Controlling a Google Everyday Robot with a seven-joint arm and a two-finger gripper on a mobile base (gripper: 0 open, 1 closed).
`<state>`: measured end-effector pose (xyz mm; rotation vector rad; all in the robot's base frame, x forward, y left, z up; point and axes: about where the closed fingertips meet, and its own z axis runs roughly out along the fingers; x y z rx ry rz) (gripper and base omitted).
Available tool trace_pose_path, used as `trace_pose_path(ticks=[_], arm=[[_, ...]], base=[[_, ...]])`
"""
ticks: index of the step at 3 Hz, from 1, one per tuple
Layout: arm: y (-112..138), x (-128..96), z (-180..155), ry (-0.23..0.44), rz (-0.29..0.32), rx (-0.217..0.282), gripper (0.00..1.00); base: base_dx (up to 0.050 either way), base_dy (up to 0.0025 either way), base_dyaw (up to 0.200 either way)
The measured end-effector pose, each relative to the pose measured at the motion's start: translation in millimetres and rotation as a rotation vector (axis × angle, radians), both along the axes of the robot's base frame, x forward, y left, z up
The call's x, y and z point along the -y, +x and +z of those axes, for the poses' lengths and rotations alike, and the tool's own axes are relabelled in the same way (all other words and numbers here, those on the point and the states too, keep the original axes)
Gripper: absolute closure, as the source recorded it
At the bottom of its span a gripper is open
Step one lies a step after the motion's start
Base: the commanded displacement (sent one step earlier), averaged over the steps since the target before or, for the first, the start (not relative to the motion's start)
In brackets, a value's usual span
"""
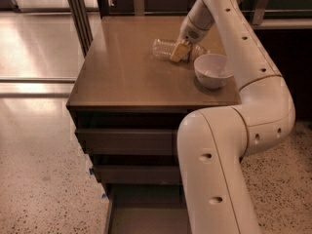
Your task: Place water bottle into bottom drawer
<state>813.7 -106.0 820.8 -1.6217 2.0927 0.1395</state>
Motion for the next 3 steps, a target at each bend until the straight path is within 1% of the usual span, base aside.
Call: trace_pose_path(ticks=[1,2,3], arm=[[0,0,0,0.0,0.0,0.0,1.0],[-1,-5,0,0.002,0.017,-0.006,1.0],[-13,-15,3,0.005,0.069,-0.03,1.0]], base=[[0.0,0.0,0.0],[0.0,0.0,0.0],[0.0,0.0,0.0]])
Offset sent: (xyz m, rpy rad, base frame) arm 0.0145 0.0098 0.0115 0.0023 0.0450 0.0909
